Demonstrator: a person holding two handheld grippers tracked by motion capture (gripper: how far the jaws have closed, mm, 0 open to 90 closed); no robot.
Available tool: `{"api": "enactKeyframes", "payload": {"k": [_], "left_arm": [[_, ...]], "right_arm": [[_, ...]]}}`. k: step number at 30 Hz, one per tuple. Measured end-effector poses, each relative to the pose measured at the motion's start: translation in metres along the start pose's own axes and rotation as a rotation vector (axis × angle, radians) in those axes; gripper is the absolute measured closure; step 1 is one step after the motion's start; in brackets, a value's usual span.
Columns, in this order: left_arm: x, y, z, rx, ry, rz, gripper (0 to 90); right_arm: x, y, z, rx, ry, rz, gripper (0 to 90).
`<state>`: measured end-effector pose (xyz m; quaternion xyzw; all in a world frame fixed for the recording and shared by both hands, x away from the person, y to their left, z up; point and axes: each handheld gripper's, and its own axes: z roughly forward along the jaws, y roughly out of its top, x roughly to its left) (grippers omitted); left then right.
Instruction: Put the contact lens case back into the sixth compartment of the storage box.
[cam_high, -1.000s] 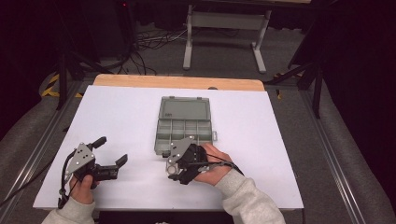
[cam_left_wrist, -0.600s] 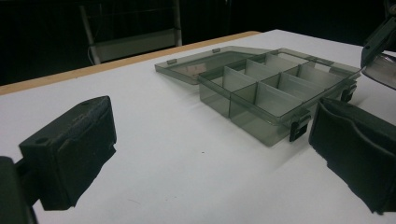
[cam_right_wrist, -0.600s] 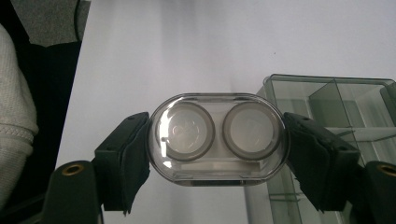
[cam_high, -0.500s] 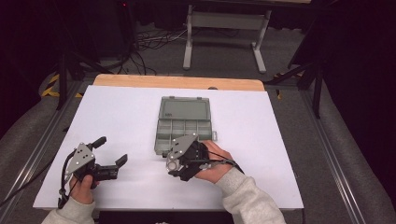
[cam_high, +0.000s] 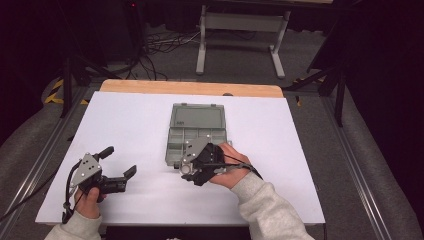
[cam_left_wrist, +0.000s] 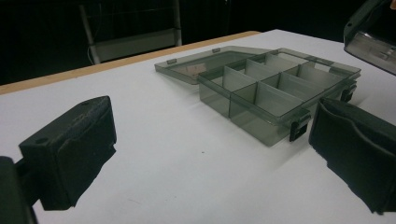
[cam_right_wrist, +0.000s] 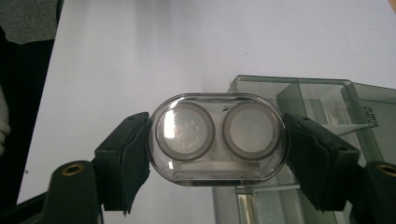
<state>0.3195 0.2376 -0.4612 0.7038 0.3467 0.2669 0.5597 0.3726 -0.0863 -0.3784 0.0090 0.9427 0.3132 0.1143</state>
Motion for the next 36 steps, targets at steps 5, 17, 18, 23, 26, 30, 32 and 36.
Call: {"api": "enactKeyframes", "payload": {"k": [5,17,18,23,26,30,32,36], "left_arm": [[0.0,0.0,0.0,0.0,0.0,0.0,1.6],[0.0,0.0,0.0,0.0,0.0,-0.003,1.6],[0.0,0.0,0.0,0.0,0.0,-0.003,1.6],[0.0,0.0,0.0,0.001,-0.001,-0.002,1.6],[0.0,0.0,0.0,-0.001,0.0,-0.004,1.6],[0.0,0.0,0.0,0.0,0.0,0.0,1.6],[0.0,0.0,0.0,0.001,-0.001,-0.001,1.6],[0.001,0.0,0.0,-0.001,0.0,-0.001,1.6]], "right_arm": [[-0.005,0.002,-0.002,0.0,-0.007,-0.001,26.4],[-0.024,0.006,-0.007,0.012,-0.02,0.009,26.4],[-0.025,0.006,-0.007,0.013,-0.02,0.01,26.4],[-0.031,0.007,-0.005,0.019,-0.028,0.009,26.4],[-0.035,0.007,-0.003,0.024,-0.031,0.014,26.4],[-0.041,0.009,-0.002,0.023,-0.039,0.017,26.4],[-0.043,0.009,-0.001,0.021,-0.041,0.016,26.4],[-0.047,0.01,0.001,0.025,-0.046,0.017,26.4]]}}
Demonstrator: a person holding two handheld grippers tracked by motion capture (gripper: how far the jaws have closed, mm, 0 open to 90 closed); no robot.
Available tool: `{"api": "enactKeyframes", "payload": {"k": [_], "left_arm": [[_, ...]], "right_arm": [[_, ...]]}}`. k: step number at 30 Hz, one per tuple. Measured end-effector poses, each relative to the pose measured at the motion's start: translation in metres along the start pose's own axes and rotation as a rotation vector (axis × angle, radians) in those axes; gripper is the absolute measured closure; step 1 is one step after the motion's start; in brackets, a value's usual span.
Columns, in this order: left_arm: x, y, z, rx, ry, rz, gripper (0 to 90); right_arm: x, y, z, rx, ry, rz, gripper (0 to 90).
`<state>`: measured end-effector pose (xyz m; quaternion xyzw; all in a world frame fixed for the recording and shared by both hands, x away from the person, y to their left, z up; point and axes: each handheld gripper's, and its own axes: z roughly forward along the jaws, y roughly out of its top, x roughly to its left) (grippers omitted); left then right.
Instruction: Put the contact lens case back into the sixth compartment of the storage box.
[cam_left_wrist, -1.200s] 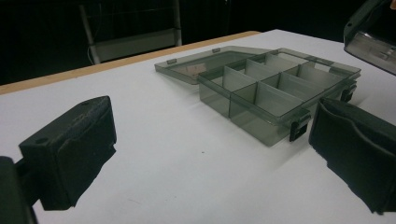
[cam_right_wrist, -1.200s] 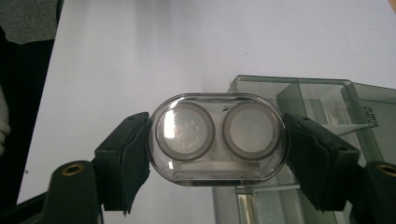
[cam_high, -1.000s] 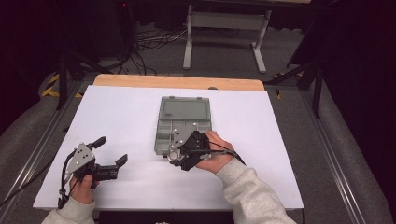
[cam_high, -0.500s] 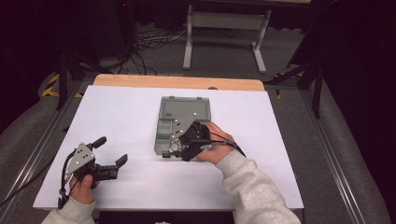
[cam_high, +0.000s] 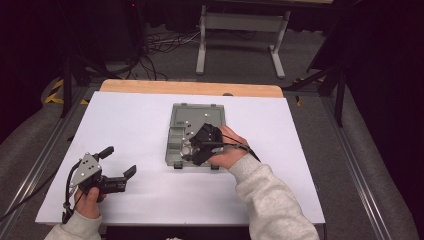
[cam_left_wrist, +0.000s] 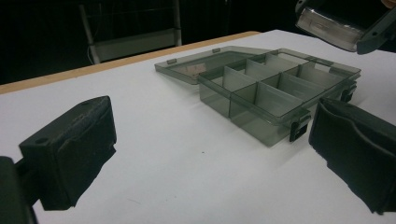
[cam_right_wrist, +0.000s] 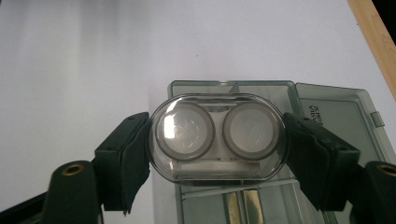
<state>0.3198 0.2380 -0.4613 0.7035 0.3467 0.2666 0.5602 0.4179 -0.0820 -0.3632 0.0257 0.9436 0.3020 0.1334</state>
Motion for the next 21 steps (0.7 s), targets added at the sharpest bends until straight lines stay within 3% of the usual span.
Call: {"api": "enactKeyframes", "payload": {"k": [21], "left_arm": [[0.0,0.0,0.0,0.0,-0.001,0.001,1.6]], "right_arm": [[-0.023,-0.007,0.023,0.033,-0.015,0.029,26.4]]}}
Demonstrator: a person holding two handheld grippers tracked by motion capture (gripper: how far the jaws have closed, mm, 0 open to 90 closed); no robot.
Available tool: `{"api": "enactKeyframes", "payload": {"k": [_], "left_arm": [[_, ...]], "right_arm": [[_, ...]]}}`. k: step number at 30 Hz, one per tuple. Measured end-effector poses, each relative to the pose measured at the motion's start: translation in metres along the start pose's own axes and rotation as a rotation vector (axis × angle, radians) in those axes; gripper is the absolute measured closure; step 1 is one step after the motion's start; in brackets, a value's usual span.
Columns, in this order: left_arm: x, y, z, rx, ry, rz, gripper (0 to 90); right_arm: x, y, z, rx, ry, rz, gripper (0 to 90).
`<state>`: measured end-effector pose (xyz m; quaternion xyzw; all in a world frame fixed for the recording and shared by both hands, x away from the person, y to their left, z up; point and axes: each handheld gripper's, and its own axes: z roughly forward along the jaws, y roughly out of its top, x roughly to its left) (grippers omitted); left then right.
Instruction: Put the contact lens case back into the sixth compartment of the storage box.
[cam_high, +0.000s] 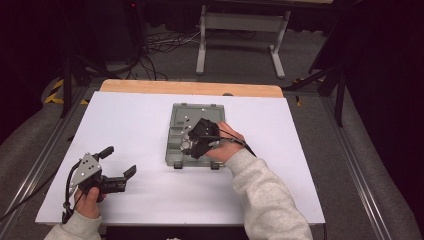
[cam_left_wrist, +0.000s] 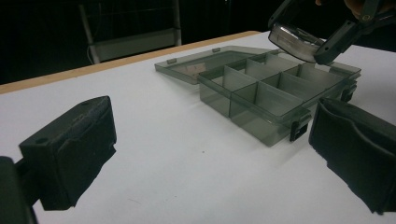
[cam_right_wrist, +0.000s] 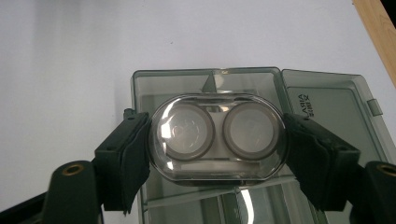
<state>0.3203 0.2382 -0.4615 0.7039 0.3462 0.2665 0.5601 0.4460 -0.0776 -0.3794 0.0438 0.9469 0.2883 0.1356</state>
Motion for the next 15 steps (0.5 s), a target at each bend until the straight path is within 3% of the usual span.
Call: {"api": "enactKeyframes", "payload": {"k": [15], "left_arm": [[0.0,0.0,0.0,-0.002,0.0,-0.001,1.6]], "right_arm": [[-0.005,-0.007,0.016,0.054,0.022,0.008,26.4]]}}
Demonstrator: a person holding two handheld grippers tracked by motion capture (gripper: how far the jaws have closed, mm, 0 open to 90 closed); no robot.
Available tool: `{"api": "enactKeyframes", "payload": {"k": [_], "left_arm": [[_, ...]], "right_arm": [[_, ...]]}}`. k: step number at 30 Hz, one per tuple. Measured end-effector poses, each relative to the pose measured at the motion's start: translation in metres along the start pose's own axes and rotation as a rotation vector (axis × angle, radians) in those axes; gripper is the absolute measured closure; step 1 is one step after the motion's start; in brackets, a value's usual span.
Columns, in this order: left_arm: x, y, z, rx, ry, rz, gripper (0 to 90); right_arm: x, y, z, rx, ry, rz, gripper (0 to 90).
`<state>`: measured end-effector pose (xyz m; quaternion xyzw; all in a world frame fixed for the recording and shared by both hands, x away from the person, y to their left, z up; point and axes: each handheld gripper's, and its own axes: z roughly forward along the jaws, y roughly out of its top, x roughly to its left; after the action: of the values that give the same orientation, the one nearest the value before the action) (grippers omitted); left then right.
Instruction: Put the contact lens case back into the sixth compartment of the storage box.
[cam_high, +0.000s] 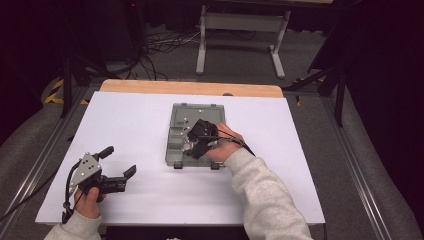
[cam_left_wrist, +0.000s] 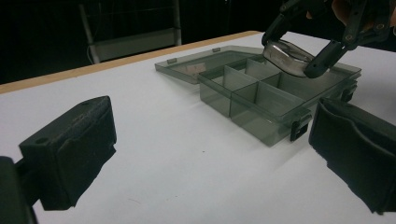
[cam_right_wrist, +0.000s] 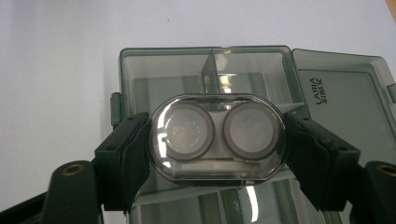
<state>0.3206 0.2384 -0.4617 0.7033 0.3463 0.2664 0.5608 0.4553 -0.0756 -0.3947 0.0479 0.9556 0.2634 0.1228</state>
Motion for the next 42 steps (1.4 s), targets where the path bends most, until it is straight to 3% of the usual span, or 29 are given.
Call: {"api": "enactKeyframes", "payload": {"k": [38,42], "left_arm": [[0.0,0.0,0.0,0.006,-0.002,0.0,1.8],[0.0,0.0,0.0,0.008,-0.006,0.002,1.8]], "right_arm": [[0.001,-0.003,0.014,0.064,0.06,-0.013,26.4],[0.002,-0.003,0.014,0.077,0.06,0.003,26.3]]}}
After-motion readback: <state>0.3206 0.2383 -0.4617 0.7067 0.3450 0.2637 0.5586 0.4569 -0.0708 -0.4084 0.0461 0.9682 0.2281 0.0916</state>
